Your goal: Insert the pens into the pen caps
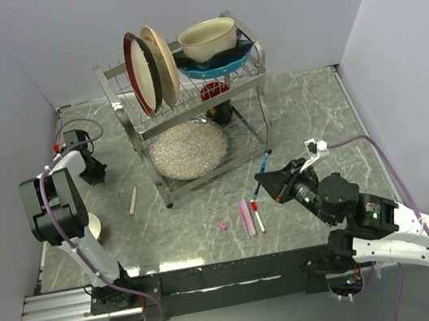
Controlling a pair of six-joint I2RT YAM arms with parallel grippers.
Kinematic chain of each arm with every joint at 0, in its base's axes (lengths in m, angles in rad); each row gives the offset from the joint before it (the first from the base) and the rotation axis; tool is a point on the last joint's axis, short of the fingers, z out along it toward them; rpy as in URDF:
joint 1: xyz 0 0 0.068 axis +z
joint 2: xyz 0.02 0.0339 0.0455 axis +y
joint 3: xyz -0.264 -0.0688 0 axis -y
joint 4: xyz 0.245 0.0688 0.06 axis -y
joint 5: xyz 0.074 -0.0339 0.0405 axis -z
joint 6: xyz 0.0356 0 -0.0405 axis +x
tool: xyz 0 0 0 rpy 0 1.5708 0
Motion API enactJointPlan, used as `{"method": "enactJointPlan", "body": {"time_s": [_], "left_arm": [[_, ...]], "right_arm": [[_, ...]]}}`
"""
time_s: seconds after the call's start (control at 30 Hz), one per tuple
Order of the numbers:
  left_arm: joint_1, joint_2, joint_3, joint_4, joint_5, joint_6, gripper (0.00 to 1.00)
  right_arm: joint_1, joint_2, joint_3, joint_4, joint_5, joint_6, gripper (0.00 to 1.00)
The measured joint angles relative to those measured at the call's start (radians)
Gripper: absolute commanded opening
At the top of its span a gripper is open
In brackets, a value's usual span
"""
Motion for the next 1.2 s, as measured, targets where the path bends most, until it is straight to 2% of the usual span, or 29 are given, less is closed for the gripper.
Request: {"method": "enactJointPlan", "body": {"time_s": [0.27, 0.4, 0.43, 0.5, 0.53, 0.73, 1.07, 1.2], "left_arm": [[0.01, 0.006, 0.013, -0.023, -0.133, -0.003, 0.02], [0.016, 0.012, 0.035, -0.037, -0.182, -0.035, 0.13], [0.017, 0.013, 0.043, -0.038, -0.187, -0.05, 0.2], [0.018, 0.011, 0.051, -0.037, -0.19, -0.083, 0.28], [0.018, 0.008, 0.052, -0.036, -0.187, -0.11, 0.35], [0.019, -0.053, 0.035, -0.066, -0.129, -0.342, 0.44], [0.026, -0.066, 0.101, -0.181, -0.054, -0.694, 0.53], [0.031, -0.066, 0.101, -0.205, -0.046, -0.811, 0.54]], "right_arm": [[0.0, 0.0, 0.0, -0.002, 0.0, 0.003, 0.0], [0.0, 0.0, 0.0, -0.002, 0.0, 0.003, 0.0], [0.0, 0.0, 0.0, -0.002, 0.0, 0.003, 0.0], [0.0, 0.0, 0.0, -0.002, 0.001, 0.003, 0.0], [0.0, 0.0, 0.0, -0.002, 0.001, 0.003, 0.0], [0.0, 0.0, 0.0, -0.01, 0.002, 0.003, 0.0], [0.0, -0.018, 0.0, -0.027, 0.013, 0.002, 0.0], [0.0, -0.018, 0.001, -0.032, 0.026, -0.008, 0.0]]}}
